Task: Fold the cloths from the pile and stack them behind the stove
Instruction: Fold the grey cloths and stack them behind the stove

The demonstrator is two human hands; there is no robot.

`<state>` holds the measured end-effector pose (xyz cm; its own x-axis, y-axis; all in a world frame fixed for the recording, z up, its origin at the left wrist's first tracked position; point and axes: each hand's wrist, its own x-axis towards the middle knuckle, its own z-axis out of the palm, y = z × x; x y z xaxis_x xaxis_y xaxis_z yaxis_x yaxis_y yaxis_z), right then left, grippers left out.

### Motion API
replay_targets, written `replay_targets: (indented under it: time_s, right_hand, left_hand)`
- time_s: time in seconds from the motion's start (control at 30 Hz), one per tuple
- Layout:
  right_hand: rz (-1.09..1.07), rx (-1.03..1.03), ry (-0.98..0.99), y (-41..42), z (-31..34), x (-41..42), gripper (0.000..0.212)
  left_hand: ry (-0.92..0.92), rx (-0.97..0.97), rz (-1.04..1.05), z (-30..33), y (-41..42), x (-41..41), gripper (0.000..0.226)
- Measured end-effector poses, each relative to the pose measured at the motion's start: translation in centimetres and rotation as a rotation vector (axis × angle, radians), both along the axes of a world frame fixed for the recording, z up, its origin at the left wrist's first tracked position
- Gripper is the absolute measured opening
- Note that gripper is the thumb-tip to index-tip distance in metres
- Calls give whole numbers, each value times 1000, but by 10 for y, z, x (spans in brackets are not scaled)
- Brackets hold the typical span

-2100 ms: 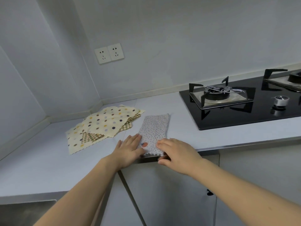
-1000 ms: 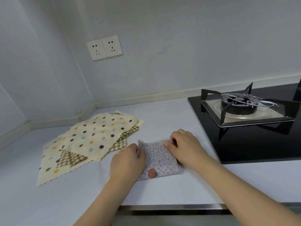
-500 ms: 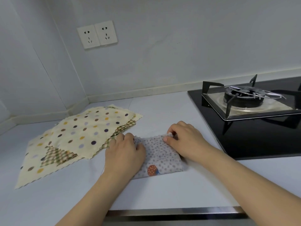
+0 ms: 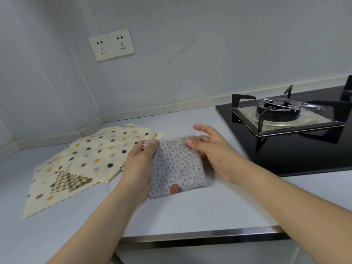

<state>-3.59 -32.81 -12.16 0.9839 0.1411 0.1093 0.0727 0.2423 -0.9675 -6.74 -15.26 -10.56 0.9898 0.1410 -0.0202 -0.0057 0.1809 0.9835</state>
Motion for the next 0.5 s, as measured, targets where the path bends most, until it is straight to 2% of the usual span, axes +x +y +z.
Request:
replay_targets:
  time_s: [0.07,0.1,0.17,0.23,0.3,0.33,0.37,0.43,0.5]
  right_hand:
    - [-33,-139,67,3,-2,0,37]
    - [-71,-254,30,5,-4,-1,32]
    - [-149,-555,-137,8,-5,-5,24]
    - [-252,-825,-313,8,-9,-9,37]
    - [-406,-993,-500,6,-12,-12,49]
    - [-448,-1040,-609,4,-12,-14,45]
    - [-432,-1078,-702,2,-11,-15,35]
    - [-260,-1189,-755,-2,-10,-18,18]
    - [-90,-1295,-701,-5,-10,-24,24]
  left_hand:
    - [-62,102,71,-3,-4,1,18]
    - [-99,201,115,-4,-6,1,17]
    - [-198,449,211,-9,-7,3,11]
    - [-297,769,266,-15,-5,4,9]
    - [-428,1009,294,-21,-1,5,20]
    - [-504,1103,312,-23,1,6,24]
    - [-569,1170,311,-24,2,5,26]
    - [-625,1200,224,-19,4,2,25]
    - [-623,1214,32,-18,10,1,21]
